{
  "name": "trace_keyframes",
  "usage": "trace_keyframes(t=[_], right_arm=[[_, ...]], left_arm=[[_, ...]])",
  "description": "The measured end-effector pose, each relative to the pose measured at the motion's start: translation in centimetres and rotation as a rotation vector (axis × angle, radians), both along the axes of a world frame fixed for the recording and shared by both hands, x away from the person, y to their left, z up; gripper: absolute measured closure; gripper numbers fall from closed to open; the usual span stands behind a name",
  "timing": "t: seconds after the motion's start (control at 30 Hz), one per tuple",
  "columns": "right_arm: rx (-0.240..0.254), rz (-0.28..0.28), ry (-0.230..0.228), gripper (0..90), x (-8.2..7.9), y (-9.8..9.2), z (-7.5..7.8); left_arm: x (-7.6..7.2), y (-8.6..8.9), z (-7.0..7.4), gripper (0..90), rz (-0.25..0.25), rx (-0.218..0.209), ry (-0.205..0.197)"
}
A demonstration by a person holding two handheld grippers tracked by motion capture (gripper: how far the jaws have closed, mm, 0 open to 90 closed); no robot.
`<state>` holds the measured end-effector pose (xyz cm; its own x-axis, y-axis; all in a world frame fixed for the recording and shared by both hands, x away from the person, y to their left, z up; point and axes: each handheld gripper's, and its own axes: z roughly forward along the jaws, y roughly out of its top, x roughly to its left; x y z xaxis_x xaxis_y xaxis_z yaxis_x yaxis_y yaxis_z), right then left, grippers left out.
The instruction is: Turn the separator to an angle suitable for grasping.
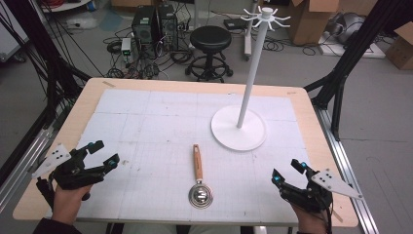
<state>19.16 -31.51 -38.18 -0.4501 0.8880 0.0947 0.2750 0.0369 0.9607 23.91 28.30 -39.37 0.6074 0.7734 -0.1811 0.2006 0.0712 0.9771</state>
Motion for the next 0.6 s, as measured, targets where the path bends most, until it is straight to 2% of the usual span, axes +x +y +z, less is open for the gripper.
trace_keyframes(t=[0.33,0.47,0.5,0.6], right_arm=[[0.02,0.017,0.019,24.8,0.4,0.4,-0.2],[0.017,0.057,0.028,32.4,1.1,1.9,-0.2],[0.009,0.076,0.032,36.7,1.4,2.5,-0.2],[-0.009,0.183,0.065,57.3,2.5,4.3,-0.4]], left_arm=[[0.3,0.3,-0.3,18.5,0.016,-0.01,0.016],[0.2,0.5,-0.3,18.6,0.024,-0.011,0.019],[0.2,0.5,-0.3,18.6,0.023,-0.009,0.018],[0.2,0.4,-0.4,18.7,0.018,0.002,0.019]])
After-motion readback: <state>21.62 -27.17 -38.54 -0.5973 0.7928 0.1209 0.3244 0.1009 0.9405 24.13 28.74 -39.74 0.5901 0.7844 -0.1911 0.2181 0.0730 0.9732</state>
